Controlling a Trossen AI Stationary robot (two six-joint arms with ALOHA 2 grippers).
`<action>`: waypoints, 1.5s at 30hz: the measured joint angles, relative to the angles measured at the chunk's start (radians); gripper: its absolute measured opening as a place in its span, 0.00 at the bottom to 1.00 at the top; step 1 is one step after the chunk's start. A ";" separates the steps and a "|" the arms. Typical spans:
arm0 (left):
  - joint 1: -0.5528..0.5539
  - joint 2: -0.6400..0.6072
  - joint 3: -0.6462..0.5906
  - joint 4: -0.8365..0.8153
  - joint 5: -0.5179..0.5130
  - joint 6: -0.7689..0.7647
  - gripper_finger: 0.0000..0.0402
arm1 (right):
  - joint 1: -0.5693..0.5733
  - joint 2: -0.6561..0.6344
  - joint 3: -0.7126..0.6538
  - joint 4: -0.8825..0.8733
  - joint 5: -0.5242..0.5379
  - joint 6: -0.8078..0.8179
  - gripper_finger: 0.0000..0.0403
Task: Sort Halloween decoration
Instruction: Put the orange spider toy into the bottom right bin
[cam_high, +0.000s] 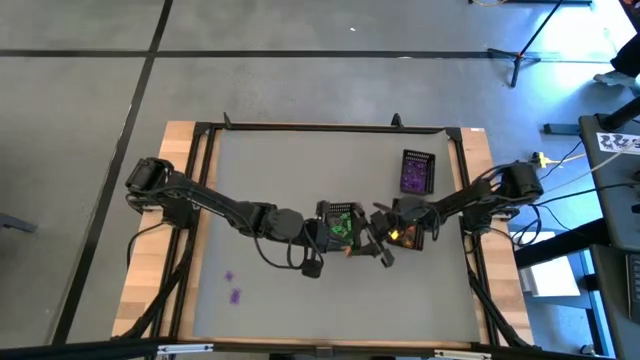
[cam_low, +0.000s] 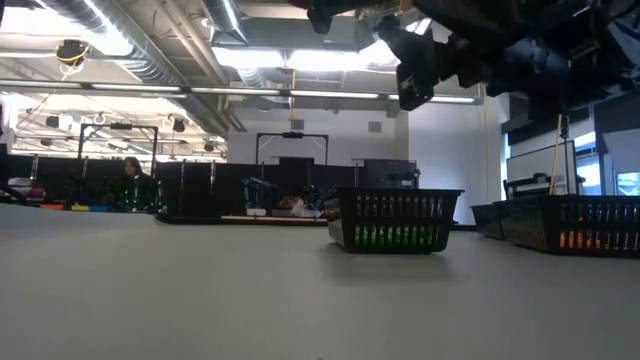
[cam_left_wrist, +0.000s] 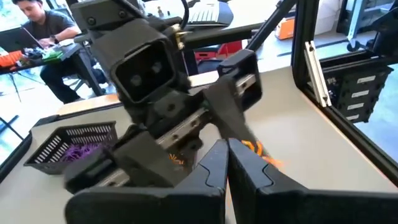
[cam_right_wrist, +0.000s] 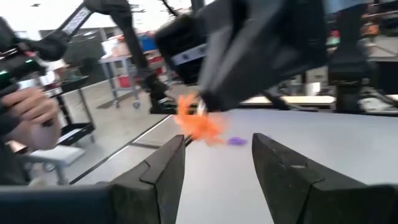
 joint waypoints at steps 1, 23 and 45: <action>0.000 0.000 0.000 -0.001 0.000 0.000 0.00 | 0.001 0.007 0.006 0.000 -0.008 -0.001 0.46; 0.000 0.000 0.000 -0.042 -0.001 -0.026 0.00 | 0.006 0.010 0.013 -0.004 -0.008 -0.019 0.21; -0.031 -0.143 -0.001 -0.413 -0.231 -0.211 0.00 | -0.004 -0.210 0.010 -0.476 0.075 -0.031 0.05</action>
